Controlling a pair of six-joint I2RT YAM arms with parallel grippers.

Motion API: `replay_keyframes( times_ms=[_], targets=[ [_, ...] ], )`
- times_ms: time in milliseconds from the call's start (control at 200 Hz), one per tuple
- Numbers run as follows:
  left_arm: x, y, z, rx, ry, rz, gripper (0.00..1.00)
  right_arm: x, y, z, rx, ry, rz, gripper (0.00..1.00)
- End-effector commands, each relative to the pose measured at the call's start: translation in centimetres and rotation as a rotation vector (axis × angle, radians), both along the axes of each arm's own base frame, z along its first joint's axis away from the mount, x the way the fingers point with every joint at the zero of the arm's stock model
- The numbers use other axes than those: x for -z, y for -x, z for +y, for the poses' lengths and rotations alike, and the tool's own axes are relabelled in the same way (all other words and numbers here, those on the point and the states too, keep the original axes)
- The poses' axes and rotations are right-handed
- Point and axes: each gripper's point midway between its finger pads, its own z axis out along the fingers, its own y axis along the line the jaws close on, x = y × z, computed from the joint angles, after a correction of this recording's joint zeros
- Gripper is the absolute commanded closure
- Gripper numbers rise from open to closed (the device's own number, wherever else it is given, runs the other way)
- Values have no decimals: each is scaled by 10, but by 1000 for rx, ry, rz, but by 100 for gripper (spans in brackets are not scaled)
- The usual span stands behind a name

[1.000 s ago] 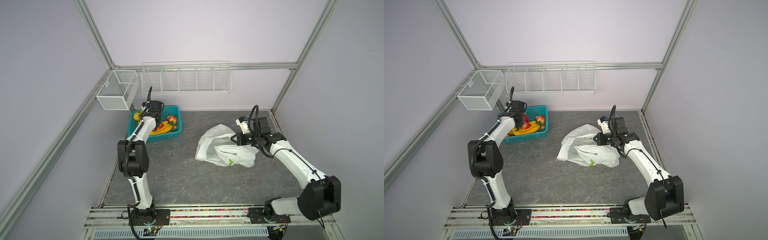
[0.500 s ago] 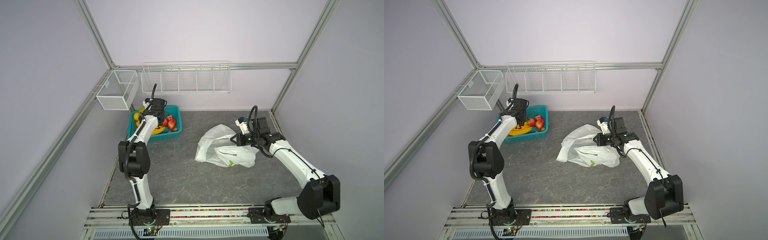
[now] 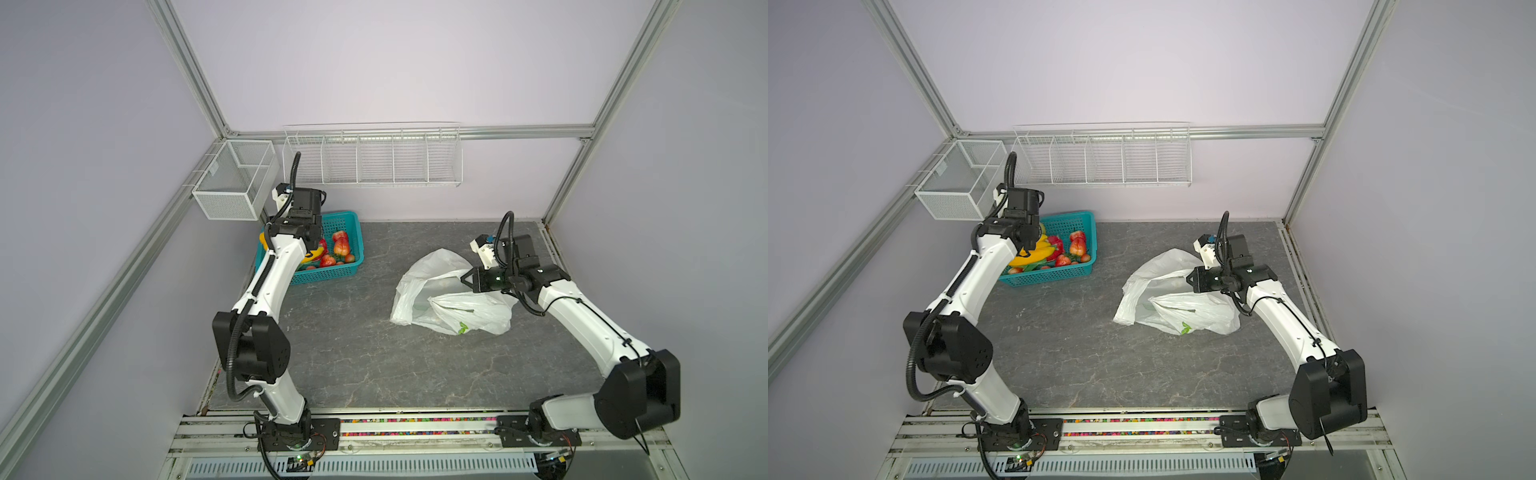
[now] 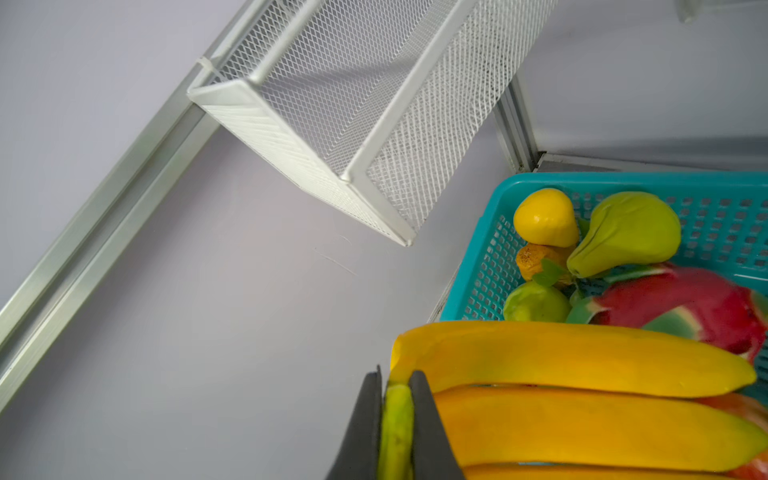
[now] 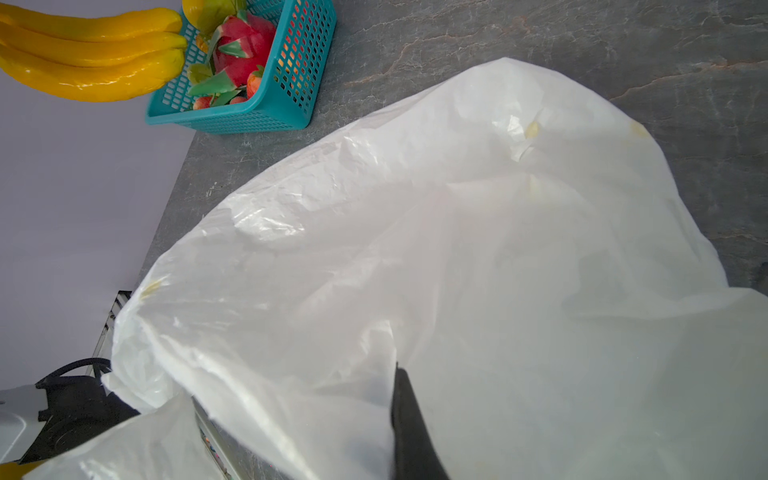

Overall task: Place the fake fruits into the plastic bag and tie a complex knot
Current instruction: 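Lift the yellow bananas out and carry them toward the open bag mouth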

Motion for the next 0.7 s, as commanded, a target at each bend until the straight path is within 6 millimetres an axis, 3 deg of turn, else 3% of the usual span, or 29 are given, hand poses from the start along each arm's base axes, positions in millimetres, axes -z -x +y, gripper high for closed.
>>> replay_keyframes(
  times_ms=[0,200,445,695],
  targets=[
    [-2,21,-20,74,146,-60,100,-8,-2,0,43,-17,-12,91],
    [-19,56,-79,324,300,-190,100,-23,-15,-7,210,-77,-52,93],
    [-27,111,-122,487,361,-198,100,-37,-27,-11,378,-111,-143,94],
    [27,155,-107,470,336,-59,100,-43,-38,-17,383,-34,-193,92]
  ],
)
